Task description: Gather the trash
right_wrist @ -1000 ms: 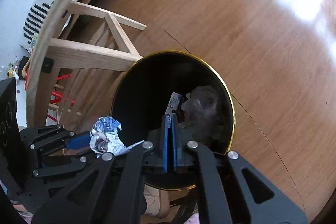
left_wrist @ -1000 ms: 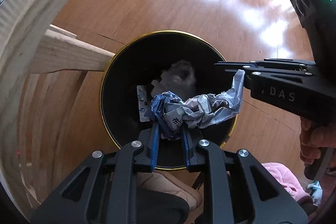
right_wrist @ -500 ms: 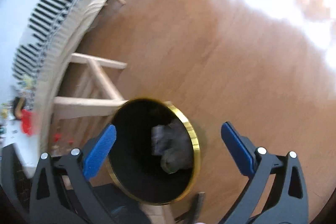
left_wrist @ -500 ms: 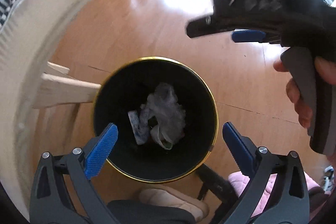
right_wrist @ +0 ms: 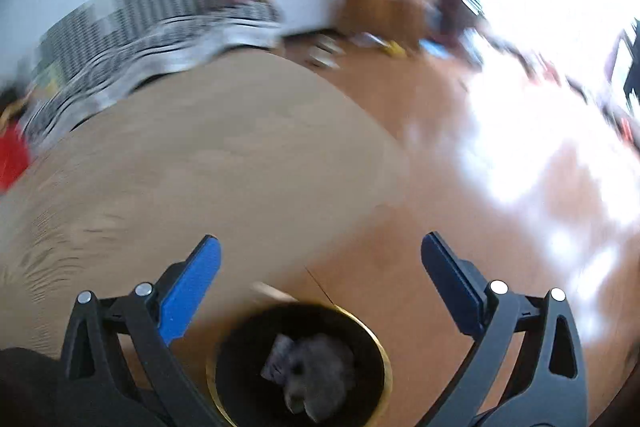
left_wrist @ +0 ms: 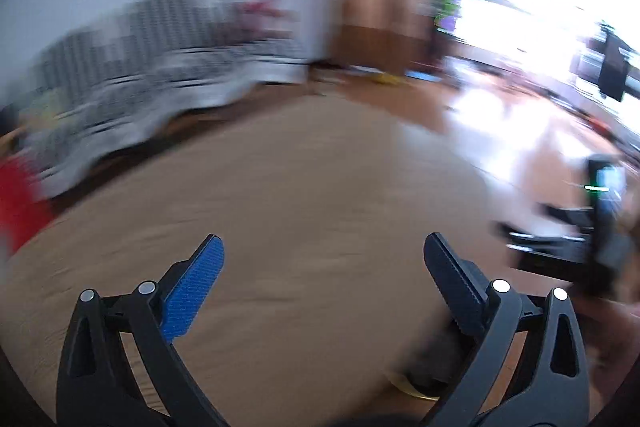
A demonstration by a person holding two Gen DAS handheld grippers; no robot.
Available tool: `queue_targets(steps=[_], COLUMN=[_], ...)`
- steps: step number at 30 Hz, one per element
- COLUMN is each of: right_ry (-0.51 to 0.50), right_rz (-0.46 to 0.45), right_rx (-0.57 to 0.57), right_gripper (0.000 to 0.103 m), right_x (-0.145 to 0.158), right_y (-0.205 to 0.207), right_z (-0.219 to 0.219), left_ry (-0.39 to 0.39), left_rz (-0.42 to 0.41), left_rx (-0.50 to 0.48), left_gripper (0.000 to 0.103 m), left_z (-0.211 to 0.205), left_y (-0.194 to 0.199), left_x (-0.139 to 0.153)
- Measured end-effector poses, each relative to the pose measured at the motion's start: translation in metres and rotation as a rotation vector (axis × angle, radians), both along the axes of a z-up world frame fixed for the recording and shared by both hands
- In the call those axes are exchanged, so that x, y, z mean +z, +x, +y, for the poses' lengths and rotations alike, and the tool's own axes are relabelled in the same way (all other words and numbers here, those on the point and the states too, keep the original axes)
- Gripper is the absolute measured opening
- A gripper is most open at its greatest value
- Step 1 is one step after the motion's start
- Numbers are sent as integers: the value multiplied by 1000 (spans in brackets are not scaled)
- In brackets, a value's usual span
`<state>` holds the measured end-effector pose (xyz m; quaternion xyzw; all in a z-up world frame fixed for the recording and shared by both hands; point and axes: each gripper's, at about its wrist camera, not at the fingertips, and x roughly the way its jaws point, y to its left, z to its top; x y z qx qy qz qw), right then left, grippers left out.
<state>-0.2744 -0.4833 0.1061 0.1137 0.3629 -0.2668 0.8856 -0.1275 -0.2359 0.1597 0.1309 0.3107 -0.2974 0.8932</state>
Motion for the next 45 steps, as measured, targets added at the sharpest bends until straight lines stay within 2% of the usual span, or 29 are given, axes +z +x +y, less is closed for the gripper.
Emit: queue_targets(steps=[2,6,8,10,14,17,19,23,26,29,32,40,45], right_ry=[3,20,19,17,-11,82,101,36,-20,-44,-36,46,21], right_rz=[-25,-80,-64,-28,-2,40,61,24,11,59,72,94,106], right_rx=[95,262,354,413,472,480,478,461,515,552,554,534,536], right_gripper=[97,97,97,97,97,97,97,97,97,97,97,97,97], right_x=[19,49,46,37,11,3,4,4,-2,-10,-13,-16,-18], right_y=[39,123,171,205,245,251,257,234,225,229,229,231,232], right_z=[32,106,149,184,233,244,251,261,270,278,276,264,265], left_ry=[20,-30,-16,-41,-96,-111,-103,-90,-84,-27,13,-34,-56], left_rz=[-9,25,50,75,146,155,150,120,116,124,171,174,209], left_rx=[173,318,393,458,554,589,601,611,601,615,637,622,581], left_gripper=[97,97,97,97,97,97,97,97,97,97,97,97,97], left_z=[40,108,137,161,204,224,230,231,228,224,221,222,220], left_y=[29,68,87,97,106,110,112,113,115,116,119,117,118], left_x=[-6,-14,-24,-37,-50,-54,-56,-53,-53,-57,-66,-67,-70])
